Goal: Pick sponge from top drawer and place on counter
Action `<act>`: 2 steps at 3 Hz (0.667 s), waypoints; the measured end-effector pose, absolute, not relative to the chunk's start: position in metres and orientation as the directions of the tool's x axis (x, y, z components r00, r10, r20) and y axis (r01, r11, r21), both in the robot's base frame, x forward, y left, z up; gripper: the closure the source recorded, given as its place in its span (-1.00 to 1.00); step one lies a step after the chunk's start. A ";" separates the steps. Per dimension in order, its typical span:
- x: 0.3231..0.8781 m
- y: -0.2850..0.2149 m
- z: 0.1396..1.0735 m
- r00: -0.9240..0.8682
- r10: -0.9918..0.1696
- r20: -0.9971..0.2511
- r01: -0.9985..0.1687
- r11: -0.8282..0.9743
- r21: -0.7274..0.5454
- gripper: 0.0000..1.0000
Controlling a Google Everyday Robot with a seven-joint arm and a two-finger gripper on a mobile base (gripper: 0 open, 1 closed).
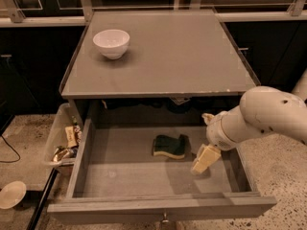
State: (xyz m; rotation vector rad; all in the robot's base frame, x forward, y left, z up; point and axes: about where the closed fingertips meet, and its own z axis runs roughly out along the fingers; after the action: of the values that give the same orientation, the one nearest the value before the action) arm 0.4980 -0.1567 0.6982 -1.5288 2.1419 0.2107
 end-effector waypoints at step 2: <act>0.525 -0.125 0.652 -0.187 -0.812 -0.553 -0.941 0.311 -0.137 -1.00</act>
Offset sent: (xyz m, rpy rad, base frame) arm 0.0450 0.0539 -0.0716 0.1413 -0.0135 0.1185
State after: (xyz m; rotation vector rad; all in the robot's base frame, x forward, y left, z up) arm 0.5254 -0.1255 0.6518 -1.5464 2.0471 0.3155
